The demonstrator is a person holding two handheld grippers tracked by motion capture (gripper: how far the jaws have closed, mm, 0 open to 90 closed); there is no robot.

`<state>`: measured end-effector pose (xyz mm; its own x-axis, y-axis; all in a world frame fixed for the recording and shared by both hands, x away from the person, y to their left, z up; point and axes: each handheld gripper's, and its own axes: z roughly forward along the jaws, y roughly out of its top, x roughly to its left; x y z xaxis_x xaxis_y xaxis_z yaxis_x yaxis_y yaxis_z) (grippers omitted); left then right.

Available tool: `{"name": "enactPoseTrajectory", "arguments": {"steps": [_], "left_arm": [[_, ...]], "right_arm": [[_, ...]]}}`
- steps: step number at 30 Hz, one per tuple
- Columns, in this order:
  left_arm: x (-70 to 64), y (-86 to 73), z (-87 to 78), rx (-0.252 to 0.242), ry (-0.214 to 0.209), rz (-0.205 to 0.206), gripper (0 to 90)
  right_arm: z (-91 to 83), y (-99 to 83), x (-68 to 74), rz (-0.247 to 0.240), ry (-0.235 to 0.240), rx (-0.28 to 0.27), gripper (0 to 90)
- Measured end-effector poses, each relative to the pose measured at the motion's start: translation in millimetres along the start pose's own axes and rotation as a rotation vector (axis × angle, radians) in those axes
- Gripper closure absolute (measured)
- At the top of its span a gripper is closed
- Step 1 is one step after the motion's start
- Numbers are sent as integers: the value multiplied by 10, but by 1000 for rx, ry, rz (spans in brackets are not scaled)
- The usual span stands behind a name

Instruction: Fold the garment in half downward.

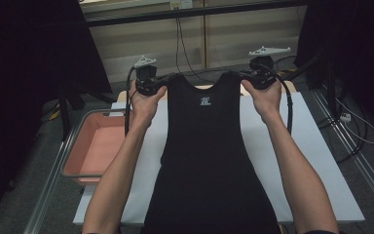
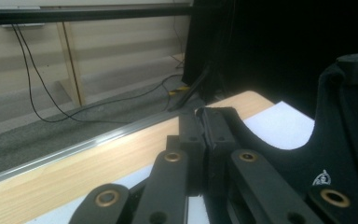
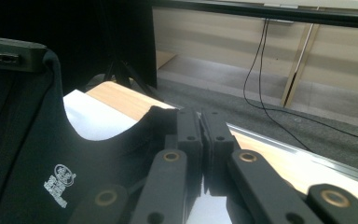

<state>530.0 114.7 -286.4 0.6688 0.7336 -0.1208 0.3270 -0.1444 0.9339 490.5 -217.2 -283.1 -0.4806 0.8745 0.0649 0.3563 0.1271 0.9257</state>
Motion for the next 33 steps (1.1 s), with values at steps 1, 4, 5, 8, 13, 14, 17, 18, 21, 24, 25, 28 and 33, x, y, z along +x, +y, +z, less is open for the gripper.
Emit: {"name": "enactPoseTrajectory", "arguments": {"steps": [1, 4, 5, 8, 13, 14, 17, 18, 21, 24, 25, 28, 33], "left_arm": [[1, 20, -3, -3, 1, 0, 880], [-8, 74, -5, -2, 7, 8, 880], [-9, 87, -5, -9, 2, 11, 880], [-14, 130, -11, -22, 0, 7, 880], [-5, 217, -41, -42, 3, 4, 879], [0, 238, -52, -47, 9, 5, 880], [10, 296, -76, -54, 15, 6, 879], [13, 319, -88, -57, 14, 5, 879], [10, 386, -113, -78, 14, 6, 880], [7, 449, -131, -86, 11, 9, 879], [5, 484, -141, -87, 15, 9, 880], [-1, 576, -154, -96, 19, 16, 880], [-24, 786, -191, -131, 31, 26, 880]], "right_arm": [[-5, 18, -2, 1, -3, -3, 878], [-19, 79, -10, 8, -3, -19, 879], [-21, 94, -9, 7, -4, -18, 879], [-33, 153, -5, 4, -5, -28, 878], [-62, 241, -1, -4, -4, -45, 879], [-75, 267, -3, -7, -8, -50, 879], [-111, 332, -6, -9, -12, -63, 879], [-124, 356, -5, -11, -13, -68, 879], [-159, 434, 4, -20, -17, -77, 879], [-187, 514, 17, -26, -21, -89, 879], [-193, 542, 20, -29, -21, -91, 879], [-210, 633, 22, -31, -28, -100, 880], [-258, 827, 3, -32, -44, -132, 880]]}}
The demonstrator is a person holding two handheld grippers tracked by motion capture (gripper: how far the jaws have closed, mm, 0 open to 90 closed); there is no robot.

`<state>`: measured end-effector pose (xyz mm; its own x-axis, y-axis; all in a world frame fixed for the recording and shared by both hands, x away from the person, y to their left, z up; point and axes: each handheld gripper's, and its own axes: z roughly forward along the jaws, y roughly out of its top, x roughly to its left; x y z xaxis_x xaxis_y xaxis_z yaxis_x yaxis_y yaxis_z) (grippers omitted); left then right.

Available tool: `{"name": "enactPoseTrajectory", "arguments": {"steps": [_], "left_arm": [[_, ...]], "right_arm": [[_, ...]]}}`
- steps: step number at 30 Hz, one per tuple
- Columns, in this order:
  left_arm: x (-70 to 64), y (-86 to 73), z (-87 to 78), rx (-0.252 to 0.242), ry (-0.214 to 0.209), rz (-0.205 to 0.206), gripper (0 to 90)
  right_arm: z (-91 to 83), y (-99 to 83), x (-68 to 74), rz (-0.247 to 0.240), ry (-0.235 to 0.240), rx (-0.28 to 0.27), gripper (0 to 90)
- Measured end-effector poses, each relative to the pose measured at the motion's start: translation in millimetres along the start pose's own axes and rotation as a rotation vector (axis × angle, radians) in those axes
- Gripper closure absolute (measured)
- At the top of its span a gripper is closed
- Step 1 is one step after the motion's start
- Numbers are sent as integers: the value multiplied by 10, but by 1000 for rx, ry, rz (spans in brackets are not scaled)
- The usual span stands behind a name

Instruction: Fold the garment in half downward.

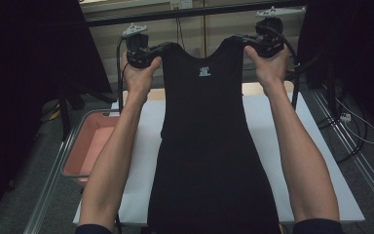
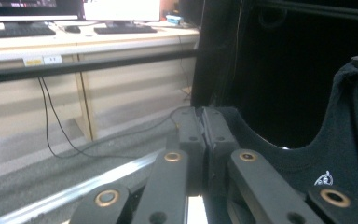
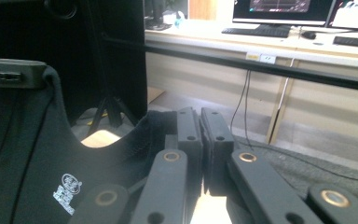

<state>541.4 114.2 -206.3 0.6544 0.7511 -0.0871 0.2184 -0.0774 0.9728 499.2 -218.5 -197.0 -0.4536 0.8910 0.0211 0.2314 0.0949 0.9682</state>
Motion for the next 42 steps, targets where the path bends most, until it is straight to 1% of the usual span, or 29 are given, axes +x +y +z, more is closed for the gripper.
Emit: {"name": "enactPoseTrajectory", "arguments": {"steps": [1, 2, 4, 6, 8, 10, 12, 13, 15, 16, 18, 19, 21, 23, 24, 26, 27, 28, 29, 30, 32, 36, 38, 40, 42], "left_arm": [[-4, 24, -10, -10, -7, -3, 880], [-14, 30, -17, -13, -1, -2, 880], [-24, -8, -24, -4, -9, 5, 880], [-23, -82, -16, 3, -9, 6, 880], [-15, -152, -15, 16, -10, -1, 879], [-13, -231, -18, 32, -12, 0, 879], [-31, -287, -42, 26, -26, -1, 879], [-36, -303, -53, 29, -35, 8, 880], [-52, -345, -81, 26, -40, 8, 879], [-60, -364, -106, 34, -41, 17, 879], [-77, -402, -140, 29, -49, 21, 879], [-86, -424, -162, 28, -58, 23, 879], [-111, -471, -198, 27, -61, 25, 879], [-133, -512, -232, 29, -68, 25, 879], [-144, -537, -258, 23, -81, 20, 879], [-165, -567, -297, 20, -84, 20, 879], [-183, -582, -316, 22, -82, 27, 879], [-202, -597, -337, 11, -90, 26, 879], [-218, -604, -365, 15, -93, 31, 879], [-240, -614, -403, 9, -103, 30, 879], [-272, -619, -453, 11, -108, 41, 879], [-346, -622, -588, -5, -115, 48, 879], [-391, -619, -659, -7, -128, 62, 879], [-426, -623, -714, -12, -131, 58, 879], [-461, -630, -762, -9, -131, 78, 879]], "right_arm": [[-9, 36, -2, 3, -3, -6, 880], [-20, 58, -6, 6, -1, -12, 880], [-28, 48, -11, 4, -3, -11, 880], [-25, -12, -21, -1, -4, 2, 880], [-25, -93, -33, 9, 1, 10, 880], [-22, -180, -39, 19, 1, 21, 880], [-26, -251, -39, 22, 6, 28, 880], [-34, -291, -33, 24, 13, 26, 880], [-43, -352, -22, 21, 22, 31, 880], [-50, -373, -17, 21, 27, 31, 880], [-76, -421, -3, 18, 36, 30, 880], [-98, -443, 2, 20, 41, 27, 880], [-149, -488, 17, 26, 59, 17, 880], [-185, -521, 36, 19, 69, 21, 880], [-209, -539, 52, 18, 71, 21, 880], [-266, -568, 88, 12, 81, 22, 880], [-296, -580, 106, 9, 88, 20, 880], [-328, -588, 125, 9, 99, 18, 880], [-360, -597, 144, 6, 106, 14, 881], [-391, -603, 165, 4, 114, 15, 880], [-456, -616, 206, -8, 123, 15, 881], [-585, -640, 275, -19, 142, 10, 881], [-652, -639, 310, -25, 154, 4, 881], [-718, -635, 346, -33, 162, 2, 881], [-779, -630, 377, -42, 172, -4, 881]]}}
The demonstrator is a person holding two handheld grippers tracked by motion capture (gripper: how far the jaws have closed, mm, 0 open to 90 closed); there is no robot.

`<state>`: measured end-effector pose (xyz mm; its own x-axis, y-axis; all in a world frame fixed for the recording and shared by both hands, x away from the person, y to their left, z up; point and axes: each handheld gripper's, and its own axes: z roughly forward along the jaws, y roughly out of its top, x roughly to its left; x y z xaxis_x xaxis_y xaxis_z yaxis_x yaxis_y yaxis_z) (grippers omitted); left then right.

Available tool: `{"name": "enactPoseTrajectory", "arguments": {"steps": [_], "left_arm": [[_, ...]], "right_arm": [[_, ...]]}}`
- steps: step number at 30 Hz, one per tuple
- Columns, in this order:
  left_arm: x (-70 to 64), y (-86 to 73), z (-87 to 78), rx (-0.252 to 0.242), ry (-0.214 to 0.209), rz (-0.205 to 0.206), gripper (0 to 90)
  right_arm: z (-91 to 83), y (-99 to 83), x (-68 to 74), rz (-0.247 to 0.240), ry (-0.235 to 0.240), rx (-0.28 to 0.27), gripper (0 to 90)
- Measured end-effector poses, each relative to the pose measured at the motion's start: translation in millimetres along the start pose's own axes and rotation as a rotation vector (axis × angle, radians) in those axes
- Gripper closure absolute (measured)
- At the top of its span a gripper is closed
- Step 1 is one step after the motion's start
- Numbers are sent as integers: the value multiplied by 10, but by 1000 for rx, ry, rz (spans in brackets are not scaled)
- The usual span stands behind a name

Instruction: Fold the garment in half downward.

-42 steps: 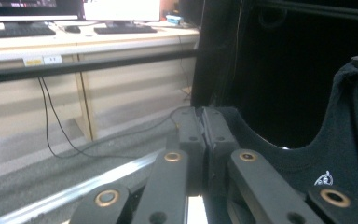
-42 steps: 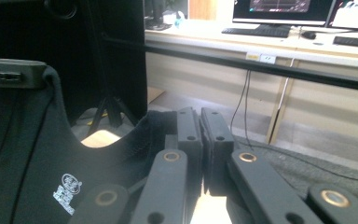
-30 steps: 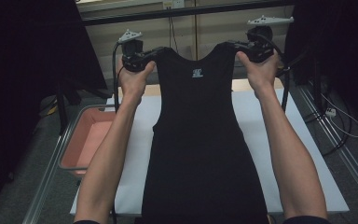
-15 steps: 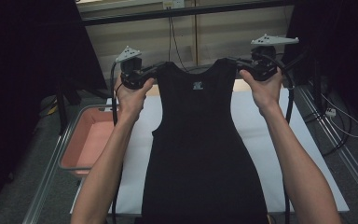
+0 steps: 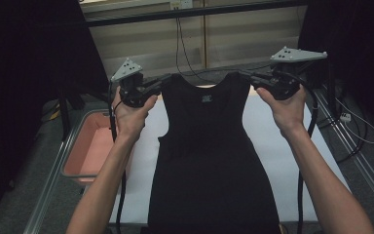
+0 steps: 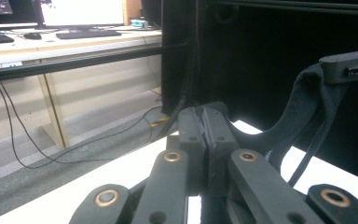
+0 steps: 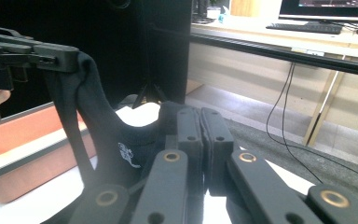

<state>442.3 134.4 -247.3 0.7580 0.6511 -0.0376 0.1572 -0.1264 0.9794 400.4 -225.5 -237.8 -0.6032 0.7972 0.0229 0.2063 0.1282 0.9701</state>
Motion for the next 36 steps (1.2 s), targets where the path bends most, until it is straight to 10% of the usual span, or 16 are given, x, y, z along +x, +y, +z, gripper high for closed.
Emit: {"name": "enactPoseTrajectory", "arguments": {"steps": [14, 36], "left_arm": [[-263, -99, -335, -36, -35, 30, 879], [-626, -473, -717, 43, -77, 70, 878]], "right_arm": [[-335, -97, 306, -20, 43, -34, 882], [-846, -464, 680, -28, 100, 2, 882]]}}
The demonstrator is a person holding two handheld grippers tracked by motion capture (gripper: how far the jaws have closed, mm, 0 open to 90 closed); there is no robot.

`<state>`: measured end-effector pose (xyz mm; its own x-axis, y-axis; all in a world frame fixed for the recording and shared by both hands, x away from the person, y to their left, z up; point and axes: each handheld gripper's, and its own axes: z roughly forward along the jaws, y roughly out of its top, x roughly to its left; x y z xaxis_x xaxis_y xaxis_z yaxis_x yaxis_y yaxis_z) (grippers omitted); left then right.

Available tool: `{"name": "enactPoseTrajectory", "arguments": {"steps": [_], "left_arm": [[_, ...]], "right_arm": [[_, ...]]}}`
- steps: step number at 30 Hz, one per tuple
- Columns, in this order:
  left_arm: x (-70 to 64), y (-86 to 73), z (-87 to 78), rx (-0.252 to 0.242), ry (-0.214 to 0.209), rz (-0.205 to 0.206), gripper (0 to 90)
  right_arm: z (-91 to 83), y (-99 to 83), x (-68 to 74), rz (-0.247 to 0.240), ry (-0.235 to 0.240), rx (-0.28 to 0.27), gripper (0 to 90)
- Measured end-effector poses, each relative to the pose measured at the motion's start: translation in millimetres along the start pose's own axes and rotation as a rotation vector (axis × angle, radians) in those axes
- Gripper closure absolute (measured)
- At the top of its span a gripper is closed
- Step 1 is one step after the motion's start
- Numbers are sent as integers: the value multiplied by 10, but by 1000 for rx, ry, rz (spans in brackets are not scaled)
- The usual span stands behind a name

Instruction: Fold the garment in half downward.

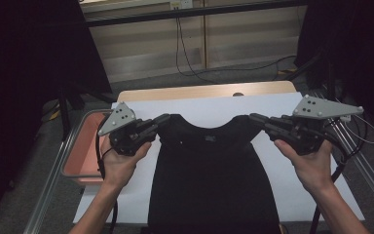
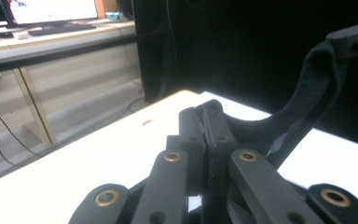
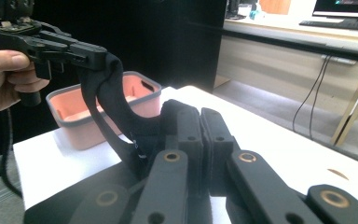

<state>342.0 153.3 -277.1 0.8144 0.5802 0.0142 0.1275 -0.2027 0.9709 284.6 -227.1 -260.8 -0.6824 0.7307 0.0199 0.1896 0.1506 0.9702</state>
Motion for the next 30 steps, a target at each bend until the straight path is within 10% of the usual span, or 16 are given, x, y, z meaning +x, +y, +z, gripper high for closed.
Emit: {"name": "enactPoseTrajectory", "arguments": {"steps": [30], "left_arm": [[-438, -1242, 24, 332, -157, -25, 875]], "right_arm": [[28, -1391, 246, 131, 102, 276, 881]]}}
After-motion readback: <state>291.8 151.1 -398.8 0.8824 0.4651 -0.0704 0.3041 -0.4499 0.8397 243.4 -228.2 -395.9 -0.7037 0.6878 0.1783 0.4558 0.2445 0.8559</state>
